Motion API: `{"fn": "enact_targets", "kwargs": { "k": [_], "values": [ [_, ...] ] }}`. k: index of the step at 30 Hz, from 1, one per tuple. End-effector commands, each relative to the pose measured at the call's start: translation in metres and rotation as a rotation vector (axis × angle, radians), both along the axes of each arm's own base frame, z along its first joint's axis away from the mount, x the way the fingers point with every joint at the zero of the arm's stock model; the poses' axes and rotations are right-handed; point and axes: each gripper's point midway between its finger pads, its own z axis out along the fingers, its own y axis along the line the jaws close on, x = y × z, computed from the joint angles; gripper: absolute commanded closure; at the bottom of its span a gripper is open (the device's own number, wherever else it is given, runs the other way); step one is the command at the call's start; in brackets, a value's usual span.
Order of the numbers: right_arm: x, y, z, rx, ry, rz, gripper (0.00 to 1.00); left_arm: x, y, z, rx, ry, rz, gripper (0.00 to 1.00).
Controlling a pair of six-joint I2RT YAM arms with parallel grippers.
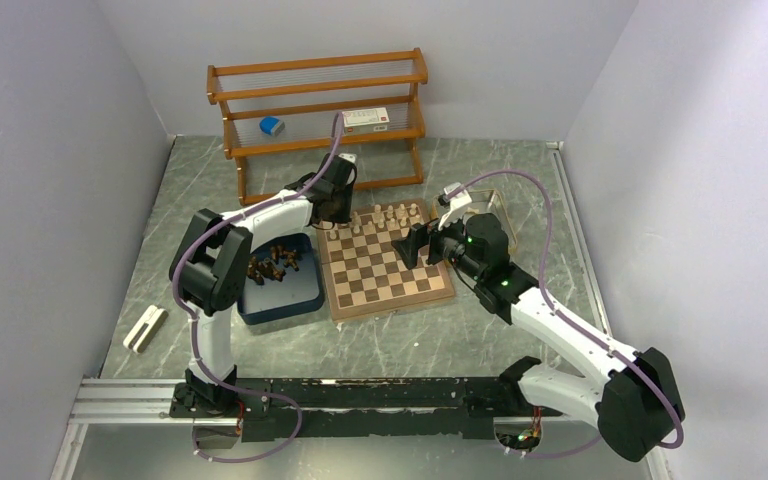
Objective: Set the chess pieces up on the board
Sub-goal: Place the chess piece on the chessboard.
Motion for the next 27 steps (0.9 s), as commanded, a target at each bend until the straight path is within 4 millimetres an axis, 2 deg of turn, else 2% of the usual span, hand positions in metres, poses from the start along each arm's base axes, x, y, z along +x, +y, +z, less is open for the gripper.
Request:
{"fn": "enact_targets", "kwargs": {
  "k": [1,10,15,18,24,27],
  "values": [
    [0.005,0.0,0.01,0.006,-0.014,-0.012,0.0,0.005,-0.005,0.012,-0.022,-0.037,-0.008,0.76],
    [0.006,0.004,0.002,0.003,0.016,0.003,0.0,0.004,-0.006,0.024,-0.017,-0.054,-0.013,0.73],
    [0.011,0.001,-0.002,-0.003,0.051,-0.033,0.0,0.004,-0.006,0.04,-0.035,-0.075,-0.007,0.68],
    [0.017,-0.004,-0.009,-0.024,0.093,-0.074,0.0,0.001,-0.011,0.061,-0.082,-0.09,-0.015,0.63],
    [0.032,-0.013,-0.014,-0.039,0.143,-0.159,0.0,-0.009,-0.012,0.117,-0.162,-0.165,-0.035,0.51],
    [0.044,-0.027,-0.019,-0.08,0.155,-0.254,0.0,-0.019,-0.01,0.144,-0.188,-0.195,-0.061,0.45]
  ]
}}
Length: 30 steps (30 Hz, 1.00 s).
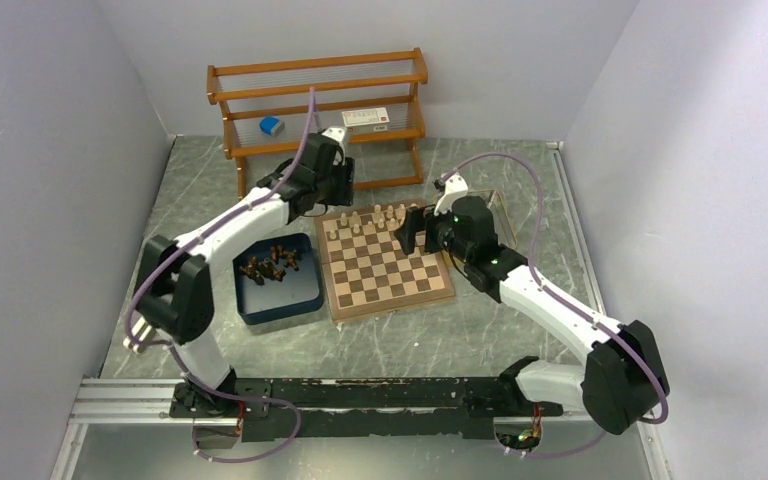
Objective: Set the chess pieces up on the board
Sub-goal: Place the chess piece on the chessboard, then pick up the chess piece from the storage box.
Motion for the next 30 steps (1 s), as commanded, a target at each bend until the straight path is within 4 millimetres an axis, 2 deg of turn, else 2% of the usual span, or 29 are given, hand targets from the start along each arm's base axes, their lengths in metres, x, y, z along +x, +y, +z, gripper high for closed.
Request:
{"fn": "enact_targets", "kwargs": {
  "k": [1,5,9,11,15,17,19,24,30],
  "values": [
    [0.023,-0.024,0.003,-0.06,0.001,-0.16,0.0,-0.014,-0.005,0.062,-0.082,-0.08,-0.054,0.43],
    [0.038,-0.048,0.0,-0.208,-0.014,-0.243,0.04,-0.039,-0.002,0.095,-0.136,-0.115,-0.117,0.39],
    [0.057,-0.074,0.003,-0.303,-0.061,-0.303,0.19,-0.069,0.007,0.105,-0.148,-0.122,-0.172,0.3],
    [0.065,-0.09,-0.001,-0.327,-0.051,-0.334,0.26,-0.085,0.016,0.111,-0.149,-0.136,-0.188,0.27],
    [0.08,-0.123,-0.02,-0.35,-0.003,-0.414,0.42,-0.116,0.024,0.105,-0.173,-0.127,-0.244,0.2],
    [0.085,-0.134,-0.033,-0.371,0.022,-0.439,0.5,-0.13,0.027,0.098,-0.179,-0.123,-0.276,0.14],
    [0.09,-0.145,-0.045,-0.396,0.051,-0.463,0.56,-0.139,0.034,0.086,-0.16,-0.115,-0.281,0.13],
    [0.102,-0.158,-0.067,-0.452,0.098,-0.461,0.58,-0.146,0.06,0.07,-0.074,-0.14,-0.229,0.13],
    [0.111,-0.163,-0.095,-0.532,0.169,-0.401,0.58,-0.151,0.063,0.065,-0.067,-0.143,-0.238,0.14]
  ]
}}
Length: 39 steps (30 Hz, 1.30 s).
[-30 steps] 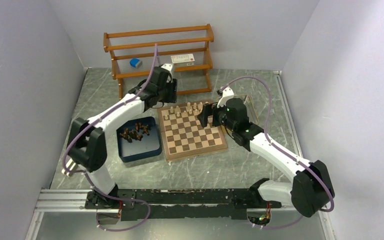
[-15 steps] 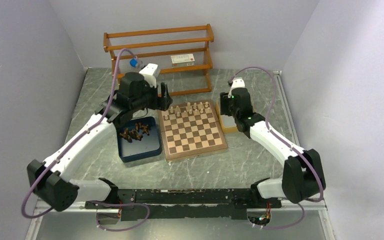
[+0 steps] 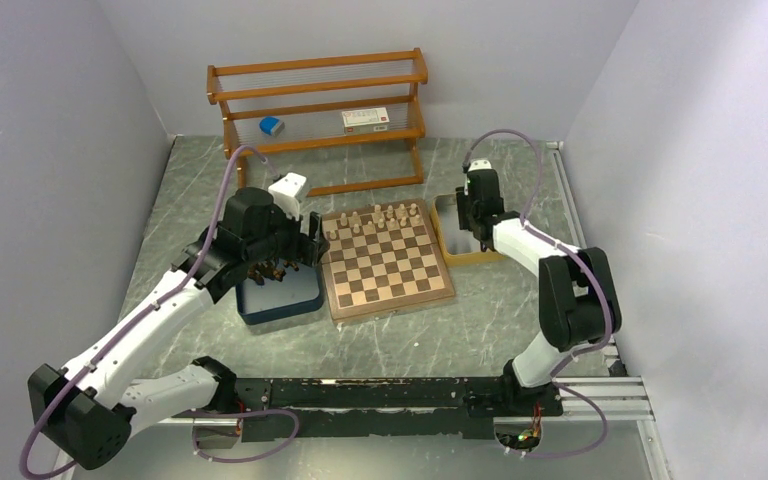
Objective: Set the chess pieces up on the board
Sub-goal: Pick up the chess piece from the storage box.
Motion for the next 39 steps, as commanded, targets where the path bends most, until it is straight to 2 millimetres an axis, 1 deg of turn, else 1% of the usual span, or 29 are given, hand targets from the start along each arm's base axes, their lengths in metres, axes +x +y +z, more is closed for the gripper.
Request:
{"fn": "enact_targets", "kwargs": {
  "k": [1,6,7,8,12,14,15,17,21,26,29,31,34,36,39],
  "values": [
    [0.013,-0.003,-0.007,-0.041,0.033,0.045,0.57,-0.001,0.003,0.004,0.019,-0.031,-0.01,0.14],
    [0.019,0.0,-0.026,-0.065,0.116,0.089,0.57,-0.001,0.006,0.005,0.023,-0.039,0.0,0.14],
    [0.021,0.0,-0.026,-0.072,0.132,0.088,0.57,-0.001,0.007,0.004,0.025,-0.039,0.008,0.13],
    [0.02,-0.001,-0.03,-0.079,0.153,0.092,0.57,0.0,0.009,0.005,0.028,-0.042,0.017,0.13],
    [0.023,0.003,-0.036,-0.081,0.172,0.132,0.58,0.0,0.012,0.005,0.034,-0.046,0.028,0.13],
    [0.022,0.004,-0.04,-0.083,0.195,0.148,0.58,-0.001,0.012,0.006,0.026,-0.044,0.033,0.13],
    [0.021,0.004,-0.042,-0.085,0.206,0.157,0.58,0.001,0.016,0.006,0.037,-0.048,0.058,0.13],
    [0.02,0.001,-0.049,-0.102,0.227,0.156,0.58,0.002,0.018,0.007,0.045,-0.051,0.07,0.13],
    [0.02,-0.005,-0.057,-0.134,0.251,0.147,0.58,0.002,0.017,0.008,0.036,-0.059,0.067,0.12],
    [0.02,-0.006,-0.067,-0.13,0.275,0.157,0.59,0.002,0.018,0.007,0.041,-0.054,0.07,0.12],
    [0.018,-0.01,-0.073,-0.145,0.306,0.144,0.61,0.003,0.019,0.006,0.044,-0.054,0.073,0.12],
    [0.017,-0.013,-0.074,-0.154,0.323,0.131,0.63,0.002,0.019,0.007,0.041,-0.055,0.073,0.12],
    [0.016,-0.014,-0.069,-0.154,0.328,0.123,0.64,0.002,0.019,0.007,0.039,-0.057,0.073,0.12],
    [0.017,-0.01,-0.063,-0.135,0.32,0.13,0.64,0.002,0.019,0.008,0.039,-0.06,0.076,0.12],
    [0.018,0.001,-0.054,-0.087,0.296,0.172,0.61,0.003,0.019,0.008,0.036,-0.062,0.078,0.12]
  ]
}}
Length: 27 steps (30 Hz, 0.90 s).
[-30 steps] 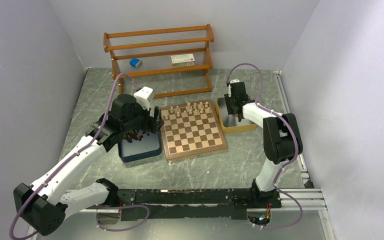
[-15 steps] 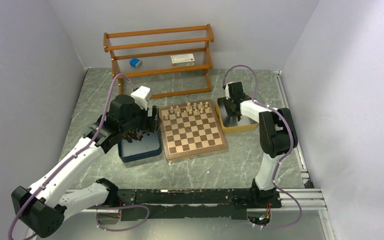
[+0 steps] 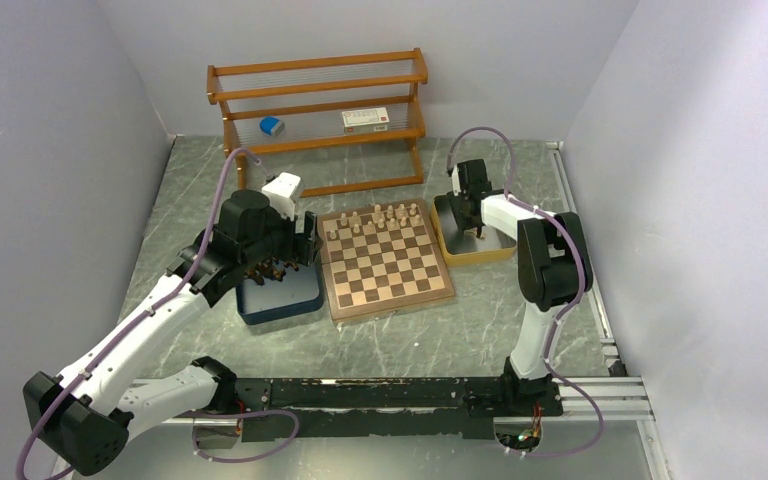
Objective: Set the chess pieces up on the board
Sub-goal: Pick up the chess piece from the storage box.
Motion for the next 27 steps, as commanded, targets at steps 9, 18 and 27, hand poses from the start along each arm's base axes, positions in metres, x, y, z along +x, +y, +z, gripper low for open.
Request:
{"fn": "enact_targets", "kwargs": {
  "k": [9,18,27],
  "values": [
    [-0.011,0.006,0.004,0.033,0.061,0.066,0.56,-0.002,-0.002,-0.004,-0.003,0.013,-0.01,0.12],
    [-0.021,0.002,-0.007,0.0,0.136,0.084,0.56,-0.002,-0.003,-0.002,-0.018,0.005,-0.009,0.12],
    [-0.02,0.004,0.004,0.013,0.115,0.103,0.49,-0.002,-0.003,-0.002,-0.024,0.001,-0.007,0.11]
  ]
}}
